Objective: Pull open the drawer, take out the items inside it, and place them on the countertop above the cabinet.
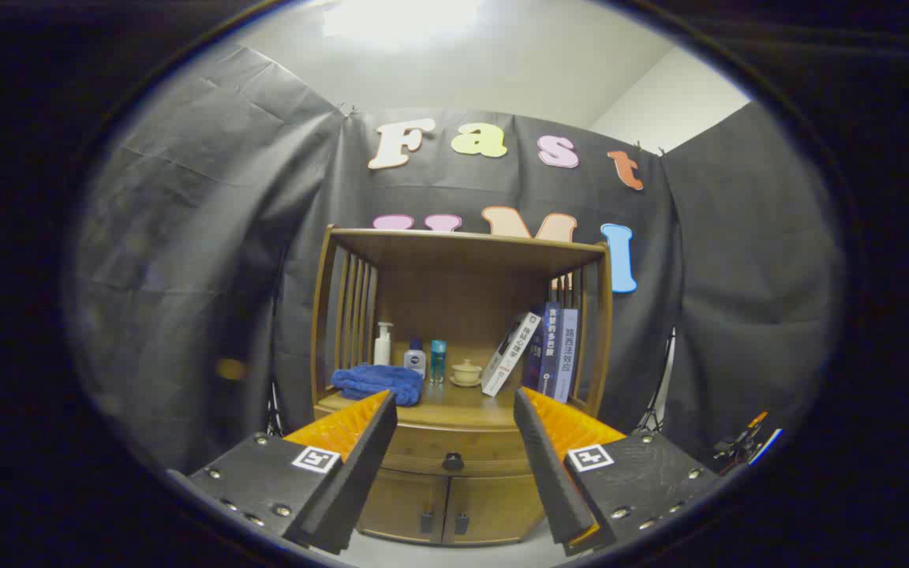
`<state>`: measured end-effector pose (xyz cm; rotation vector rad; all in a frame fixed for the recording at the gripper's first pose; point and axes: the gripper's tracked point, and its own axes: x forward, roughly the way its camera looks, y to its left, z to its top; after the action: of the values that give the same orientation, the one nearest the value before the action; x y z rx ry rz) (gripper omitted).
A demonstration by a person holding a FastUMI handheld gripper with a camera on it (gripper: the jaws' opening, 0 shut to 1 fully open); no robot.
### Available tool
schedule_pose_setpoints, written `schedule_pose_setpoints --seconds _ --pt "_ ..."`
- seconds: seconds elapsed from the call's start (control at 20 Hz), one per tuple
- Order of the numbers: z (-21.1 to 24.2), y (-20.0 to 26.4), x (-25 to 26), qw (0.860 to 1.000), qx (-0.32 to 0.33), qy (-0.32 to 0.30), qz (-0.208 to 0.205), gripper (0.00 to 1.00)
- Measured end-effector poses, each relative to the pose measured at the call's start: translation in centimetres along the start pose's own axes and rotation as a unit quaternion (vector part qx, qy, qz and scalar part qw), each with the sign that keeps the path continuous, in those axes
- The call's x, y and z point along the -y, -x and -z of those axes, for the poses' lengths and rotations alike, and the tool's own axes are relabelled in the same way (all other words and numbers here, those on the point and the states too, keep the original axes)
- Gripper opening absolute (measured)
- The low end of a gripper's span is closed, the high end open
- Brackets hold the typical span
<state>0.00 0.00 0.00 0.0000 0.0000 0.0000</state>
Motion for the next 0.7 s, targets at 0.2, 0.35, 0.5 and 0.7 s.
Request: schedule_pose_setpoints --seconds 0.2,0.35,0.5,0.7 --pt "0.8 -2.2 -1.1 1.0 0.01 0.007 -0.014 0.9" --pt "1.6 -3.8 -2.5 0.999 0.012 0.005 -0.033 0.9" --pt "2.6 -5.4 -3.2 0.999 0.008 -0.001 -0.038 0.9" --pt "5.1 -8.0 -2.5 1.0 -0.005 -0.006 -0.011 0.9"
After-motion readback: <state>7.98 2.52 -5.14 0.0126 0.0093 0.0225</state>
